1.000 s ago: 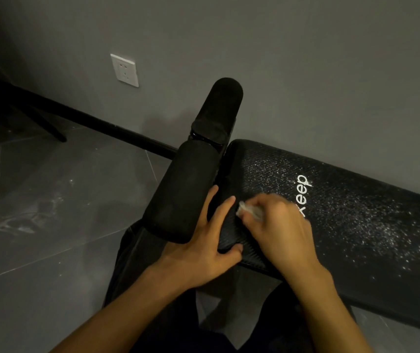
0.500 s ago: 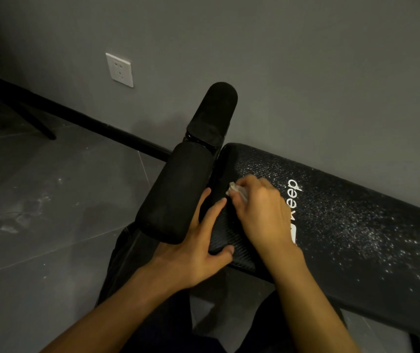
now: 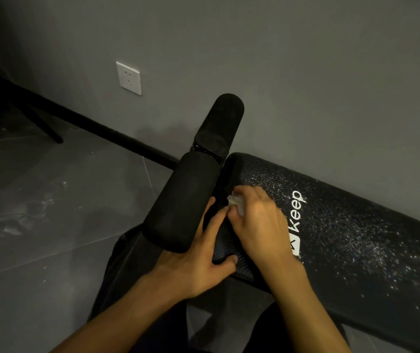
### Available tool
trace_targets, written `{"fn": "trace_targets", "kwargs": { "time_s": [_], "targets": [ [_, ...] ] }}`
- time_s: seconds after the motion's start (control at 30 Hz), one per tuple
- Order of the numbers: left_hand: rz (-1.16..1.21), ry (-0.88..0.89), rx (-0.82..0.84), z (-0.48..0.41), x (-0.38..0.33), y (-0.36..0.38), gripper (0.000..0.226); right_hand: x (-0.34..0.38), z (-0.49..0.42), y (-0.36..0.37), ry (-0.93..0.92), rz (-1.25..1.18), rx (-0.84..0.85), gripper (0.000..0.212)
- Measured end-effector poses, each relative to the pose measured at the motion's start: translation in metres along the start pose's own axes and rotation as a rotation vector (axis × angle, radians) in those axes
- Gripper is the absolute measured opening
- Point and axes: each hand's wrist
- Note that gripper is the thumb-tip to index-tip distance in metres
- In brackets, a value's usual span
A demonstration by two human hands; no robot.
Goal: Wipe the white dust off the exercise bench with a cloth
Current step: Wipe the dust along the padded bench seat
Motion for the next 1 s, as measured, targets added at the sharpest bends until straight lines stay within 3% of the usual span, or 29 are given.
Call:
{"fn": "trace_targets", "kwargs": {
  "time_s": [0.17, 0.37, 0.6, 0.8, 1.0],
  "targets": [
    [0.001, -0.019, -0.017, -0.001, 0.002, 0.005, 0.094, -0.013, 0.031, 0.003, -0.017, -0.001, -0.029, 0.044],
    [0.055, -0.043, 0.040, -0.003, -0.001, 0.001, 0.095, -0.014, -0.015, -0.004, -0.003, 0.140, -0.051, 0.032],
    [0.044, -0.079, 0.002, -0.012, -0.013, -0.006, 0.088, -0.015, -0.003, -0.006, -0.120, 0.036, 0.022, 0.025],
    [0.121, -0.063, -0.014, -0.043, -0.045, -0.024, 0.078, -0.013, -0.055, -0.018, 0.028, 0.107, -0.047, 0.024],
    [0.130, -0.036, -0.040, -0.040, -0.039, -0.015, 0.078, -0.014, -0.025, -0.008, -0.022, 0.118, -0.047, 0.025]
  ]
}}
Point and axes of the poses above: each hand's wrist, its own z-axis away from the middle knuckle, its own y-axis out of the palm, x = y × z, and after that the axes turned 12 degrees about x, right-handed
